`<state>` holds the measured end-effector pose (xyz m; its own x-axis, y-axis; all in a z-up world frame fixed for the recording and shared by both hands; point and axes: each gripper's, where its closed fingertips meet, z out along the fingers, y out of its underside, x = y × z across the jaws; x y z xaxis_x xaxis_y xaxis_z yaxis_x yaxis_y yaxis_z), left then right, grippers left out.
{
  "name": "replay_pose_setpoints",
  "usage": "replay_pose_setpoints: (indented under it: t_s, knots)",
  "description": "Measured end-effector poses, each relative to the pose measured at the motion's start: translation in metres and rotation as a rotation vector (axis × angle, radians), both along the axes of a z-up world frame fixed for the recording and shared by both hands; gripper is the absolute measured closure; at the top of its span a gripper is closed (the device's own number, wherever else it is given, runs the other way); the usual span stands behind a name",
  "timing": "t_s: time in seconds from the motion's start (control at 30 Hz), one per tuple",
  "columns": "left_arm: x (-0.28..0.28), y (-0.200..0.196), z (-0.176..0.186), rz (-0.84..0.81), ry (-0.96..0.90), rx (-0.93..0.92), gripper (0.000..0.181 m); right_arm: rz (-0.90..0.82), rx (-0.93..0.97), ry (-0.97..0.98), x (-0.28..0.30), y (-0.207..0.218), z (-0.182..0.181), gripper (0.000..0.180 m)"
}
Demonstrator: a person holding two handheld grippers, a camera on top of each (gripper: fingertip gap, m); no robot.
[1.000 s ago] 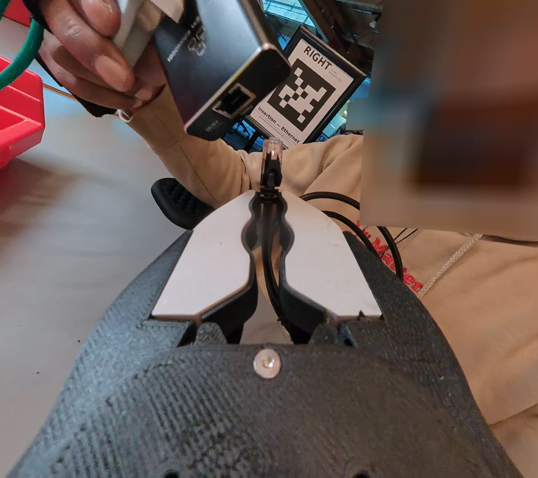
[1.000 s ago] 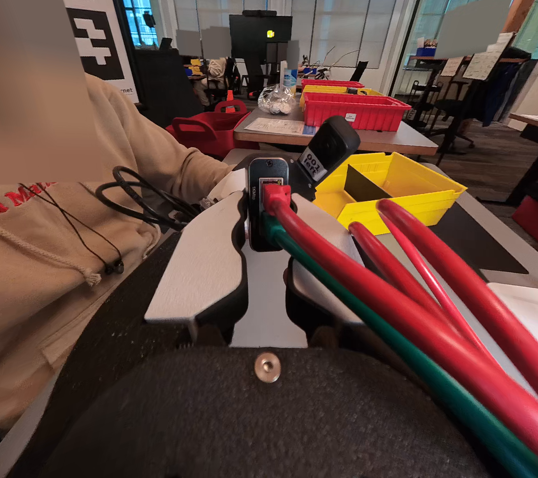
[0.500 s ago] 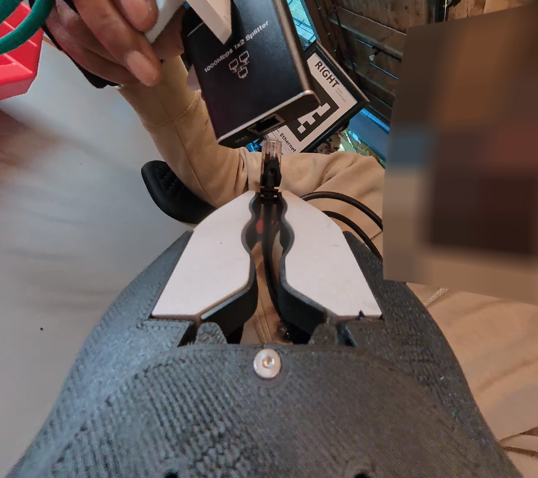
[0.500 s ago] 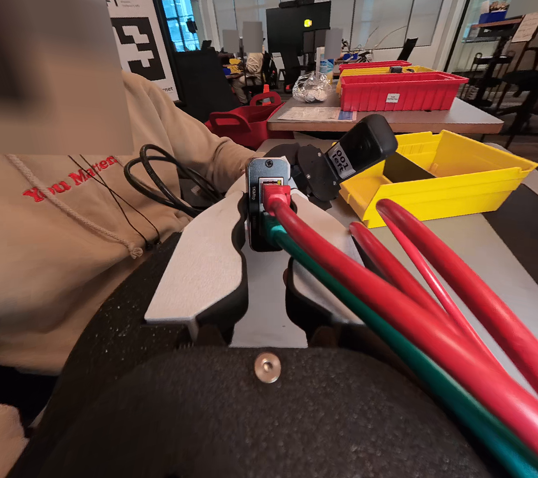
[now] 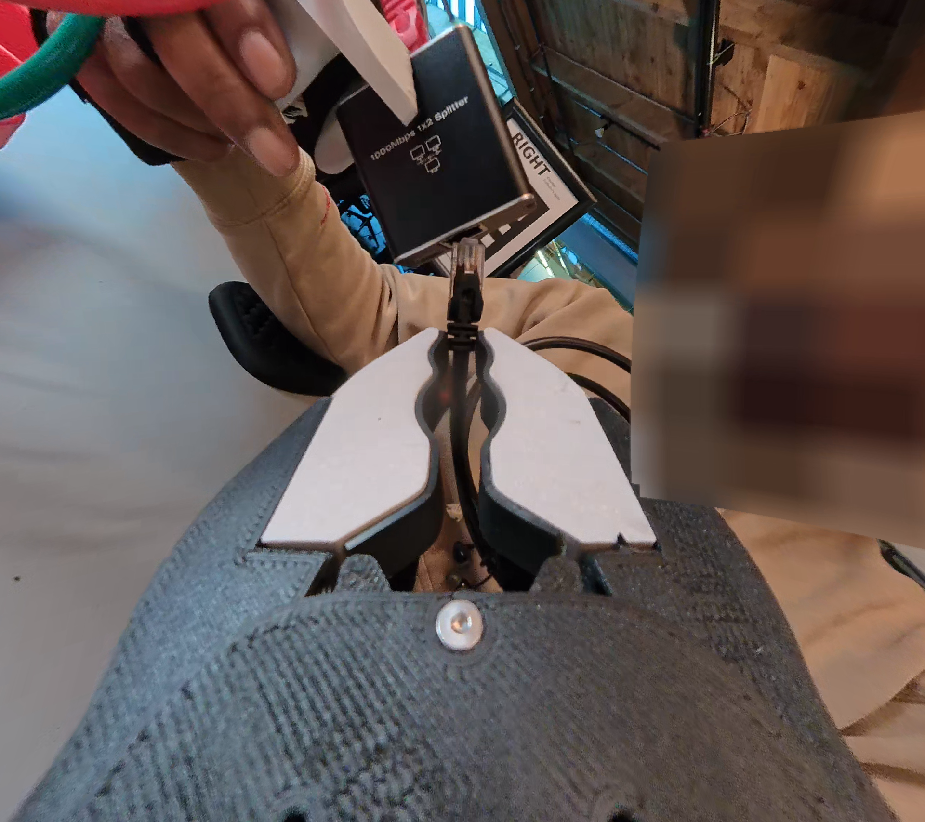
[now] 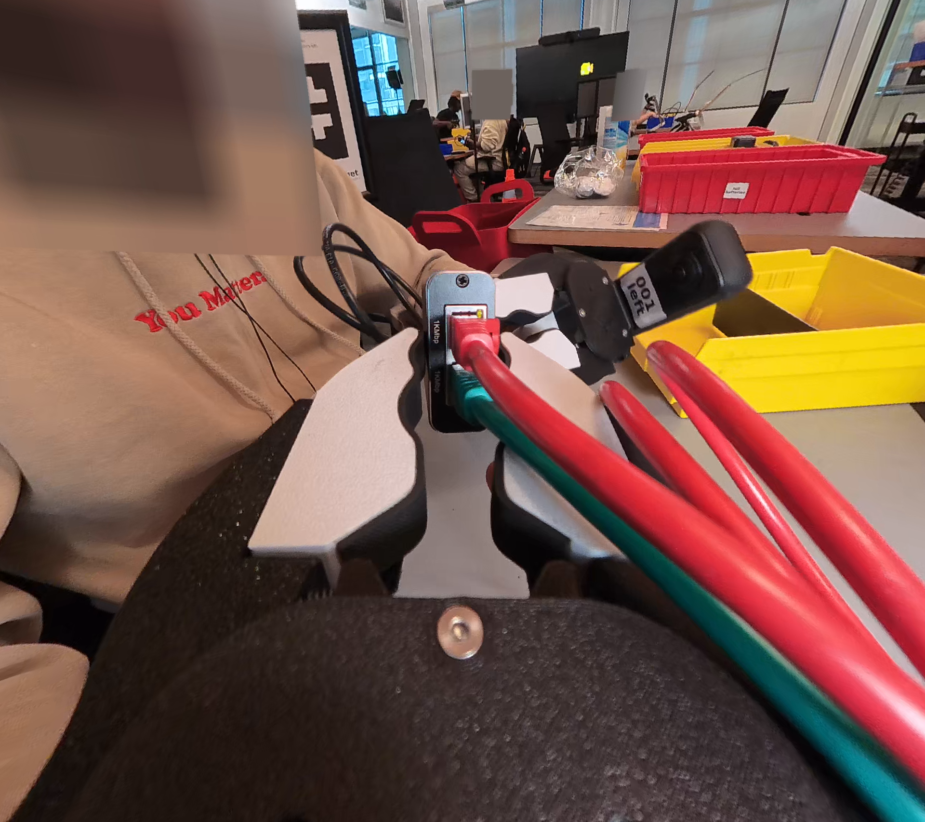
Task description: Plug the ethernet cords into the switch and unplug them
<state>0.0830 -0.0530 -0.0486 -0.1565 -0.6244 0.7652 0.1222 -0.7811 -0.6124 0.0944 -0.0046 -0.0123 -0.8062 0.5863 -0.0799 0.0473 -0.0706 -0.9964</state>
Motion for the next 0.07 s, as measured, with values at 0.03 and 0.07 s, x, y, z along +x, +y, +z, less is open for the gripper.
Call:
replay_pose_setpoints:
  t_s: [0.03,0.07]
  knots:
    - [0.0005,-0.0005,-0.0001,-0.009,-0.007,-0.011,0.171,0.001,0.005,0.003,0.0004,-0.0006,0.0003,0.154]
    - [0.0011,-0.0006,-0.0007,-0.014,-0.012,-0.024,0.170,-0.001,0.013,0.005,0.0009,-0.0008,0.0005,0.154]
